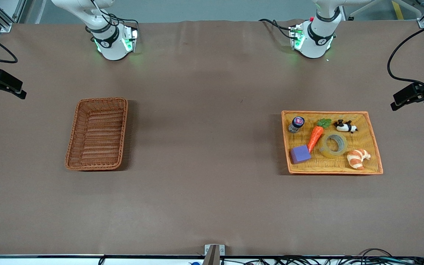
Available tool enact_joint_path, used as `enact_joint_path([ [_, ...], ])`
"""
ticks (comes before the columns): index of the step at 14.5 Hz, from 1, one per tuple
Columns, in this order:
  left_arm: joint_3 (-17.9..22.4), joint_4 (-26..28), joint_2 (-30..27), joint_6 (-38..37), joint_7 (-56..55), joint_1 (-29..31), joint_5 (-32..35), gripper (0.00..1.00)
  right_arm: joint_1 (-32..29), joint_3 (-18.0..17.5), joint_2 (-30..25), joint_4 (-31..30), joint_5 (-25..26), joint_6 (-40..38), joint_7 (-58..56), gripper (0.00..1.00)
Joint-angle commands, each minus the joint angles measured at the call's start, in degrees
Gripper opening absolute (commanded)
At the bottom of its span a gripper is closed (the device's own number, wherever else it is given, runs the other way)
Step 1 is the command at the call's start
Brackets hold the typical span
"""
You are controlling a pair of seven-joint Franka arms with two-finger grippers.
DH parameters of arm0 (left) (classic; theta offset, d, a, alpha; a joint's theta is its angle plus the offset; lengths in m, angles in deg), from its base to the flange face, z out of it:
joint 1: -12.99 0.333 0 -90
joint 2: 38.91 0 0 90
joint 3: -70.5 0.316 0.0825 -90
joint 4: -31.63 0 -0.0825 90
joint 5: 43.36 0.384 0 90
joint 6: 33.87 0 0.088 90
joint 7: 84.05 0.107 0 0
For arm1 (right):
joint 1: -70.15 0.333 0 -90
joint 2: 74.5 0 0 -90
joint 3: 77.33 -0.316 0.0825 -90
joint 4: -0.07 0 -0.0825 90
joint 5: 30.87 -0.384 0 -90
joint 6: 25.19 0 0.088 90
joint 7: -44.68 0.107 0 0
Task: Move tape to another basket
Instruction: 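Reach the left gripper down toward the yellow tape roll in the tray, then grasp the yellow tape roll rim with the left gripper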
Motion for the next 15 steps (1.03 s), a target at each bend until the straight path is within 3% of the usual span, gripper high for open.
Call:
enact_joint_path([
  [1,0.3,0.72,2.68,2.09,0.38,0.31,-0.49,0.98,-1.08,-0.52,-0.26,-0.19,-0.92,-0.12,-0.84,1.0],
  [7,3.37,12.93,7.87,16.59,4.95,0.05,0.12,1.0,-1.08,-0.61,-0.26,-0.19,-0.92,-0.12,-0.84,1.0],
  [15,3.2,27.26,16.3,34.53,5.48,0.22,0.3,0.99,-1.08,-0.52,-0.26,-0.19,-0.92,-0.12,-0.84,1.0],
])
